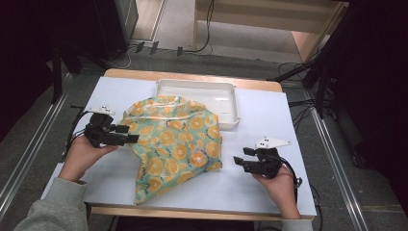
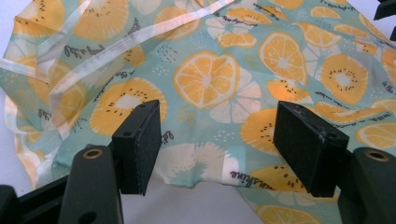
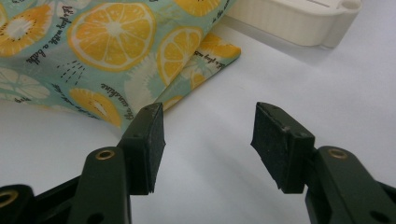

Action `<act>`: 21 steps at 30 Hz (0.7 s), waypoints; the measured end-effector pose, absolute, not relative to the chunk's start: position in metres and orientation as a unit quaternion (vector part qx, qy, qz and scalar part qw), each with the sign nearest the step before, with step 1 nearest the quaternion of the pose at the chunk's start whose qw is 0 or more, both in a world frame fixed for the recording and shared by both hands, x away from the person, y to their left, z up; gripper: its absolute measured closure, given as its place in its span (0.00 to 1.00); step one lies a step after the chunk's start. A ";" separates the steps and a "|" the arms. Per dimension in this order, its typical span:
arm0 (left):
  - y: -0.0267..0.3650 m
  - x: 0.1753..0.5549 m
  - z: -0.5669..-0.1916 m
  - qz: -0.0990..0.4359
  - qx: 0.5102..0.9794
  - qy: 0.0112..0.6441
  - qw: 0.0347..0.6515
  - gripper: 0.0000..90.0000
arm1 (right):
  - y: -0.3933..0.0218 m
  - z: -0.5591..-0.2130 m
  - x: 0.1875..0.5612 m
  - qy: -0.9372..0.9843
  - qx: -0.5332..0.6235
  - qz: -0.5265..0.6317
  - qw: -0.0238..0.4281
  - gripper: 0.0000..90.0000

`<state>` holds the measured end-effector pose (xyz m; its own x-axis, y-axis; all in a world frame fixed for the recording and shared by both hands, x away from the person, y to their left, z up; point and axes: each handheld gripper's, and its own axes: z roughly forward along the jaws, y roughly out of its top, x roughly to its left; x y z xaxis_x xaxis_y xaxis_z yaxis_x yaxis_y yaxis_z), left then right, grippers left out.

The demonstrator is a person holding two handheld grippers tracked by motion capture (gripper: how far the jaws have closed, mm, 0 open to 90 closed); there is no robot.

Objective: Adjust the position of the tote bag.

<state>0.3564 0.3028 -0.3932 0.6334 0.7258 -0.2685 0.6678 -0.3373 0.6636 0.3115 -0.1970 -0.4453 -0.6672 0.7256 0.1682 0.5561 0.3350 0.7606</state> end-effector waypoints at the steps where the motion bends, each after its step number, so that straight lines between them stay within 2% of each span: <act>1: 0.303 0.357 -0.393 0.037 0.816 0.427 0.388 0.36 | -0.197 -0.445 0.311 0.811 0.396 0.419 0.101 0.50; 8: 0.308 0.368 -0.381 0.049 0.815 0.432 0.382 0.36 | -0.197 -0.443 0.311 0.807 0.396 0.426 0.102 0.50; 12: 0.312 0.379 -0.378 0.048 0.811 0.442 0.380 0.30 | -0.196 -0.444 0.312 0.810 0.394 0.424 0.102 0.50; 21: 0.309 0.397 -0.375 0.057 0.820 0.438 0.363 0.26 | -0.195 -0.445 0.315 0.811 0.393 0.422 0.097 0.50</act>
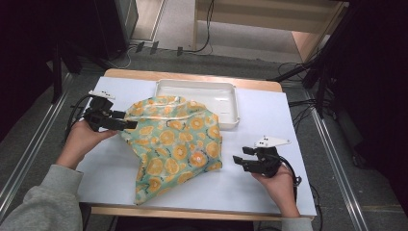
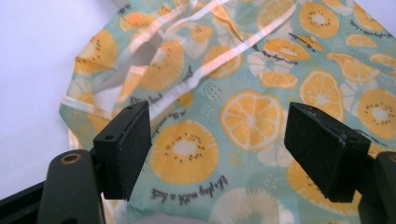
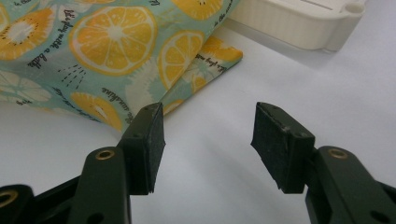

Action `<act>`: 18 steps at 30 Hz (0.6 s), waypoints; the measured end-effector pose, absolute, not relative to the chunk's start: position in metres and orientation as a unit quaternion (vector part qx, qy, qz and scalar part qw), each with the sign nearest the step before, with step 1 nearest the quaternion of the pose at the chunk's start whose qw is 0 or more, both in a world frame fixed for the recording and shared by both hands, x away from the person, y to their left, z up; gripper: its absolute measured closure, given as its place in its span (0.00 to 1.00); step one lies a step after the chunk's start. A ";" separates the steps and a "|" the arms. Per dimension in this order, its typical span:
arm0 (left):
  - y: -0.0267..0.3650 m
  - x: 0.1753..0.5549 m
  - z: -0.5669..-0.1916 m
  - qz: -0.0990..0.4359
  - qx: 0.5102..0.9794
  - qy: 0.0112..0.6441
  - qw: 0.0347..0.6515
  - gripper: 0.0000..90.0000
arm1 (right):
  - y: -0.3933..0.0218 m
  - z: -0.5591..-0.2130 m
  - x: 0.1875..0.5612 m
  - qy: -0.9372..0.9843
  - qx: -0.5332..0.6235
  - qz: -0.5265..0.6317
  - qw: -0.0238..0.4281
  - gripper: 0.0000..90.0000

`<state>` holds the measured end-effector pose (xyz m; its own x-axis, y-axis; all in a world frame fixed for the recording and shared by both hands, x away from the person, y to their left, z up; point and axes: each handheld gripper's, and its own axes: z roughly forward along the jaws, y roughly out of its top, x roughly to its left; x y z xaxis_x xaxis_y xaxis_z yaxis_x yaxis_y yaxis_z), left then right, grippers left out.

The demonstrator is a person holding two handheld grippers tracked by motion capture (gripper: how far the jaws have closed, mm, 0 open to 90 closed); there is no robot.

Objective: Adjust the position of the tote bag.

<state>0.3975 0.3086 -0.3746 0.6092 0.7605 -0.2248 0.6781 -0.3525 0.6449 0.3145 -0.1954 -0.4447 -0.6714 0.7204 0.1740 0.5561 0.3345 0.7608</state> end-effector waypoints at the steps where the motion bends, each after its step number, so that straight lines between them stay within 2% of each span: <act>1: 0.309 0.400 -0.375 0.058 0.820 0.441 0.361 0.26 | -0.195 -0.445 0.315 0.812 0.393 0.421 0.097 0.50; 15: 0.317 0.429 -0.384 0.052 0.815 0.448 0.364 0.25 | -0.195 -0.446 0.315 0.813 0.395 0.417 0.094 0.49; 18: 0.313 0.435 -0.387 0.056 0.822 0.446 0.349 0.22 | -0.195 -0.446 0.316 0.815 0.393 0.415 0.095 0.49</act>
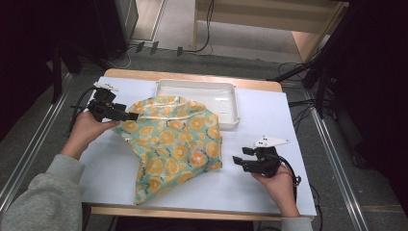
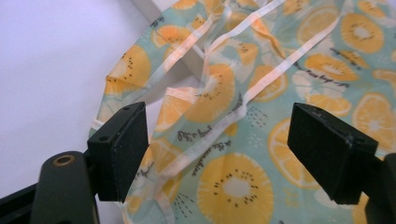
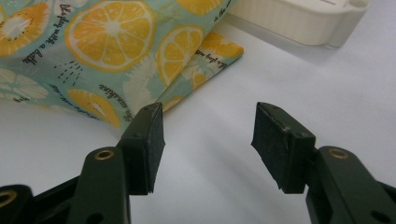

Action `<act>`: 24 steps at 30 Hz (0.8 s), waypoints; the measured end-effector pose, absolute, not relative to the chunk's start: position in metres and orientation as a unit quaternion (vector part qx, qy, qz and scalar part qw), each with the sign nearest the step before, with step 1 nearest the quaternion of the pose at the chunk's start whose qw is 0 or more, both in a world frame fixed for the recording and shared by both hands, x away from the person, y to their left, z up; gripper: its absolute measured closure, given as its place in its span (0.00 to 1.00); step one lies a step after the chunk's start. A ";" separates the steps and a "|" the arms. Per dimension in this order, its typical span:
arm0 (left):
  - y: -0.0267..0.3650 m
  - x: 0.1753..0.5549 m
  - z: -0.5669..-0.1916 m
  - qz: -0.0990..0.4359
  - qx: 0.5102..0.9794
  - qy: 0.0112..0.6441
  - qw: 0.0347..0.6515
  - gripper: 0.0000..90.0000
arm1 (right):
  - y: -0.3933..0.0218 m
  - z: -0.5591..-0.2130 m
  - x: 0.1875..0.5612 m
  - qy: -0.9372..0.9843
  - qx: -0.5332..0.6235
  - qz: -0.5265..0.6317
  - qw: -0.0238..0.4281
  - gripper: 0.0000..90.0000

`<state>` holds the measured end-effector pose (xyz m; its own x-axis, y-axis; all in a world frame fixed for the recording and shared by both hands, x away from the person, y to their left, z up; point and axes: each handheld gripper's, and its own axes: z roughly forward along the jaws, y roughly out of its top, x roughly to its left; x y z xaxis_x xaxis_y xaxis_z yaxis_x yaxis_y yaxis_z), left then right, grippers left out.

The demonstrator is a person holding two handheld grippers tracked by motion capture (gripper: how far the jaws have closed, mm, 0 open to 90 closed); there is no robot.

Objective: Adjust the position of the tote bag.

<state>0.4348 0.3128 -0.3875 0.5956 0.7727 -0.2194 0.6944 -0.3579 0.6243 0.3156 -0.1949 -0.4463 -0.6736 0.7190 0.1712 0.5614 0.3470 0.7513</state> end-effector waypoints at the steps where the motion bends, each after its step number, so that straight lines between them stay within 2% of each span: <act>1: 0.312 0.437 -0.389 0.055 0.822 0.450 0.346 0.21 | -0.195 -0.446 0.316 0.816 0.392 0.414 0.095 0.49; 15: 0.310 0.453 -0.428 0.044 0.818 0.460 0.343 0.15 | -0.195 -0.447 0.316 0.817 0.393 0.412 0.094 0.49; 24: 0.308 0.451 -0.451 0.027 0.817 0.458 0.348 0.15 | -0.194 -0.448 0.316 0.819 0.393 0.408 0.090 0.49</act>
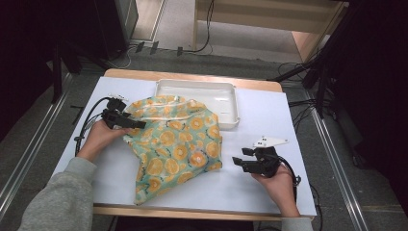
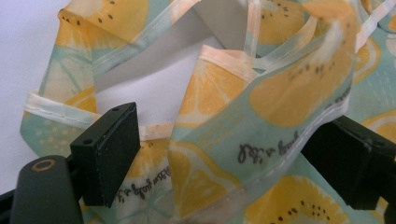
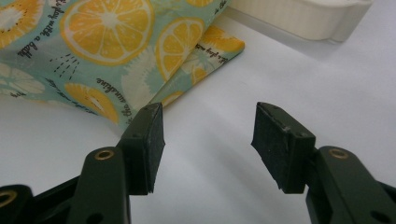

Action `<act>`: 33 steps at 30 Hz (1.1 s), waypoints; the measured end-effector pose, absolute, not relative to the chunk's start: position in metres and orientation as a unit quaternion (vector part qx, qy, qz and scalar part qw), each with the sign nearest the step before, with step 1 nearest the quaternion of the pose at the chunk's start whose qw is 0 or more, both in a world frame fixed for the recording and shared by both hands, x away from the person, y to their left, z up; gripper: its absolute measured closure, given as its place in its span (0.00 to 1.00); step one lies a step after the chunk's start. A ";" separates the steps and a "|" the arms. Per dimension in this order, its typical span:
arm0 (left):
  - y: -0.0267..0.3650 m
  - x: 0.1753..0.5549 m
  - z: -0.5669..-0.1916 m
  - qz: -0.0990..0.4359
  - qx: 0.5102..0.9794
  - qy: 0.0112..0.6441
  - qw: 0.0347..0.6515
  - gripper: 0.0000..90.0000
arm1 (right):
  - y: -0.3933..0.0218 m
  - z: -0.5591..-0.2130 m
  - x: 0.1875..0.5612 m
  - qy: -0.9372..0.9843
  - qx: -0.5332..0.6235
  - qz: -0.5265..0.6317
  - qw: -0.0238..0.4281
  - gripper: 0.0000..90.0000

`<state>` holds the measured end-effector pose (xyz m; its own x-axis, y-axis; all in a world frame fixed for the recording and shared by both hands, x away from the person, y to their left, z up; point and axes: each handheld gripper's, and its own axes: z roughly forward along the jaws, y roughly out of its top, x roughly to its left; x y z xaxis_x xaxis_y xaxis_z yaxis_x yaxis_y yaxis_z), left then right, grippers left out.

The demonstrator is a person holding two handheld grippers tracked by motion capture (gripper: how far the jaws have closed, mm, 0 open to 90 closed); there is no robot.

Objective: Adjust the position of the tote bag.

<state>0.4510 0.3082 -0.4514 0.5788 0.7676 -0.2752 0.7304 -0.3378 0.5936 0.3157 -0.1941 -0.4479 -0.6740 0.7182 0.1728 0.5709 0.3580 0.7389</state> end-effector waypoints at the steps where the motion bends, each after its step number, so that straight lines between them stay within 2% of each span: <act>1: 0.309 0.450 -0.452 0.029 0.814 0.460 0.353 0.16 | -0.194 -0.448 0.316 0.819 0.393 0.407 0.091 0.49; 4: 0.307 0.448 -0.453 0.047 0.821 0.452 0.346 0.19 | -0.194 -0.448 0.316 0.819 0.392 0.408 0.092 0.49; 5: 0.306 0.446 -0.453 0.059 0.825 0.448 0.340 0.24 | -0.194 -0.448 0.316 0.820 0.392 0.407 0.093 0.49; 6: 0.304 0.444 -0.453 0.071 0.827 0.445 0.337 0.24 | -0.194 -0.448 0.316 0.820 0.392 0.407 0.093 0.49; 9: 0.301 0.436 -0.456 0.103 0.832 0.431 0.335 0.36 | -0.194 -0.448 0.316 0.820 0.392 0.407 0.093 0.49; 10: 0.301 0.434 -0.456 0.101 0.831 0.429 0.338 0.44 | -0.194 -0.448 0.316 0.820 0.393 0.407 0.093 0.49; 11: 0.301 0.434 -0.456 0.099 0.831 0.429 0.339 0.44 | -0.194 -0.448 0.316 0.820 0.393 0.407 0.093 0.49; 12: 0.302 0.433 -0.456 0.092 0.831 0.429 0.342 0.49 | -0.194 -0.448 0.316 0.820 0.393 0.406 0.093 0.49; 13: 0.302 0.433 -0.456 0.083 0.830 0.428 0.347 0.59 | -0.194 -0.448 0.316 0.819 0.393 0.407 0.092 0.49; 14: 0.302 0.432 -0.456 0.071 0.832 0.423 0.352 0.59 | -0.194 -0.448 0.316 0.819 0.393 0.407 0.092 0.49; 17: 0.300 0.431 -0.457 0.058 0.834 0.420 0.353 0.73 | -0.194 -0.448 0.316 0.820 0.394 0.405 0.092 0.49; 21: 0.300 0.432 -0.458 0.037 0.834 0.423 0.353 0.97 | -0.194 -0.448 0.316 0.820 0.394 0.405 0.092 0.49; 23: 0.300 0.432 -0.458 0.037 0.835 0.423 0.351 1.00 | -0.194 -0.448 0.316 0.820 0.395 0.405 0.091 0.50; 33: 0.300 0.428 -0.450 0.030 0.836 0.422 0.349 1.00 | -0.194 -0.448 0.316 0.819 0.395 0.406 0.090 0.50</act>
